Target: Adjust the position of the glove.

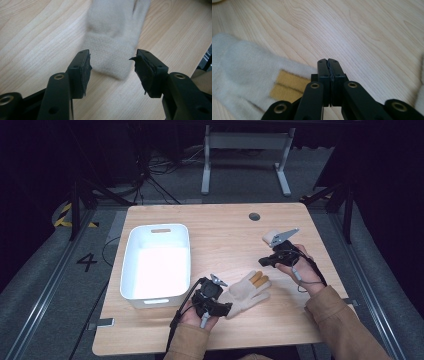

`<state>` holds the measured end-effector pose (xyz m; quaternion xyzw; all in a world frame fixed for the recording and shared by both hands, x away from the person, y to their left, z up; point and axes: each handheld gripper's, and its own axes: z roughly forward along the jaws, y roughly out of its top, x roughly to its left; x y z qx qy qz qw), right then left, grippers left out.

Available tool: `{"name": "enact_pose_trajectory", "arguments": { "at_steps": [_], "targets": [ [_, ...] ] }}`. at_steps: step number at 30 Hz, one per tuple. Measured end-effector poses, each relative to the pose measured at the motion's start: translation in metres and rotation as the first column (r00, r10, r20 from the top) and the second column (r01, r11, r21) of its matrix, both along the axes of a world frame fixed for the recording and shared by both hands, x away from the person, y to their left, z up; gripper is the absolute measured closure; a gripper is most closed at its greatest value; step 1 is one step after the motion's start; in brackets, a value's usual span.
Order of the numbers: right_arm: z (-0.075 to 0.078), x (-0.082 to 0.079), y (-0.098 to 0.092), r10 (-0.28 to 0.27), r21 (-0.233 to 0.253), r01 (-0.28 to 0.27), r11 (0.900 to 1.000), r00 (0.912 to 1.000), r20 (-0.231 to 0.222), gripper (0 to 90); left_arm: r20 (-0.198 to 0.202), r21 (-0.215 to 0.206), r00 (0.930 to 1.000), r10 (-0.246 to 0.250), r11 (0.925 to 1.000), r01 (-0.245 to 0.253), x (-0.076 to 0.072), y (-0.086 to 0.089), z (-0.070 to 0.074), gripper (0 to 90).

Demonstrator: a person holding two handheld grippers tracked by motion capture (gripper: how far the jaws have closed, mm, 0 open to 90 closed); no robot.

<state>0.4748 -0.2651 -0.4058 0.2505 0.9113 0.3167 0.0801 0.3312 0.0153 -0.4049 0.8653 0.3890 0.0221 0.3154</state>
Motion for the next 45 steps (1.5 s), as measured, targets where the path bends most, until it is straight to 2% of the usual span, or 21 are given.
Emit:
{"name": "enact_pose_trajectory", "arguments": {
  "at_steps": [5, 6, 13, 15, 20, 22, 34, 43, 45],
  "targets": [
    [-0.005, 0.004, 0.015, 0.036, -0.016, -0.036, 0.999, 0.9993, -0.014, 90.0, -0.015, 0.013, 0.9999, -0.003, 0.9999, 0.003, -0.001, 0.003, 0.000, 46.9],
    [-0.007, 0.005, 0.020, 0.048, -0.023, -0.048, 0.999, 0.9987, -0.019, 90.0, -0.018, 0.032, 0.9998, 0.000, 0.9995, 0.001, -0.002, 0.004, 0.001, 46.9],
    [-0.011, 0.008, 0.035, 0.083, -0.045, -0.085, 0.995, 0.9960, -0.033, 90.0, -0.030, 0.073, 0.9996, 0.002, 0.9973, 0.000, -0.005, 0.004, 0.000, 45.9],
    [-0.016, 0.009, 0.042, 0.100, -0.061, -0.103, 0.993, 0.9939, -0.045, 90.0, -0.040, 0.101, 0.9992, 0.008, 0.9949, -0.004, -0.005, 0.004, -0.001, 45.8],
    [-0.021, 0.009, 0.046, 0.110, -0.087, -0.115, 0.990, 0.9921, -0.060, 90.0, -0.055, 0.124, 0.9985, 0.008, 0.9923, -0.001, -0.005, 0.002, -0.001, 45.8],
    [-0.023, 0.009, 0.047, 0.112, -0.101, -0.118, 0.988, 0.9918, -0.062, 90.0, -0.049, 0.130, 0.9988, 0.002, 0.9914, 0.004, -0.006, 0.000, 0.000, 45.8],
    [-0.028, 0.007, 0.042, 0.092, -0.133, -0.105, 0.986, 0.9908, -0.099, 90.0, -0.020, 0.116, 0.9998, 0.009, 0.9933, -0.007, -0.004, 0.001, 0.005, 46.0],
    [-0.026, -0.004, 0.030, 0.067, -0.153, -0.084, 0.985, 0.9916, -0.110, 90.0, 0.006, 0.099, 1.0000, -0.001, 0.9951, 0.000, 0.000, -0.002, 0.010, 46.1],
    [-0.026, -0.009, 0.026, 0.058, -0.171, -0.076, 0.982, 0.9924, -0.109, 90.0, 0.013, 0.099, 0.9999, -0.007, 0.9951, 0.006, 0.001, -0.002, 0.012, 46.1]
  ]
}}
